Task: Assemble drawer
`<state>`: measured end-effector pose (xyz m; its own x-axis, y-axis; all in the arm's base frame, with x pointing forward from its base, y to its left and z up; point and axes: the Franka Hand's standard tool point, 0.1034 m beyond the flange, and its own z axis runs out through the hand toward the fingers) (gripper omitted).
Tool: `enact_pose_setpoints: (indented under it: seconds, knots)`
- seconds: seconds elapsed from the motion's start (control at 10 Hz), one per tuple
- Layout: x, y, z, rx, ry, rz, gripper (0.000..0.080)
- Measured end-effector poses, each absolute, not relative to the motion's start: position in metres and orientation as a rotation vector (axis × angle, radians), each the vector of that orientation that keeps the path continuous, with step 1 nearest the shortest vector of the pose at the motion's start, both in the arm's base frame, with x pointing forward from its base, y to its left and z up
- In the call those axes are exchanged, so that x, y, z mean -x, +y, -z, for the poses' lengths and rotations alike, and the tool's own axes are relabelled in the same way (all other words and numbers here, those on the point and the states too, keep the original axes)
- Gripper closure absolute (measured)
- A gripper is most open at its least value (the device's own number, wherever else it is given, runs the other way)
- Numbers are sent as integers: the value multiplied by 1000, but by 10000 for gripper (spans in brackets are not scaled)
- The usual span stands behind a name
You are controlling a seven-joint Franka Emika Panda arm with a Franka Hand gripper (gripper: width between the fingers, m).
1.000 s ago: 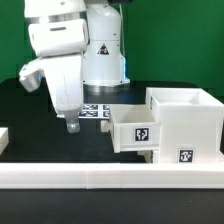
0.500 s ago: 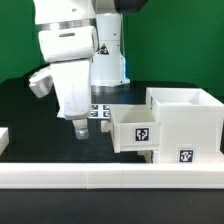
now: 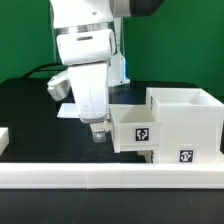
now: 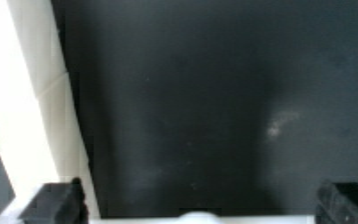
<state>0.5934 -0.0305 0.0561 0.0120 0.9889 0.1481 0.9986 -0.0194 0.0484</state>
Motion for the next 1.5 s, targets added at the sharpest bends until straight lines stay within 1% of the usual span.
enact_pose_setpoints:
  seconds: [0.4, 0.7, 0.9, 1.1, 1.3, 1.4, 1.5]
  knots:
    - [-596, 0, -58, 2170, -2156, 229, 151]
    - [-601, 23, -63, 2172, -2147, 242, 151]
    - [-601, 33, -64, 2169, -2147, 241, 151]
    - [-601, 33, -64, 2168, -2147, 241, 151]
    - [-600, 26, -63, 2180, -2136, 237, 151]
    - [-600, 15, -63, 2186, -2137, 231, 151]
    - [-599, -3, -67, 2199, -2138, 213, 151]
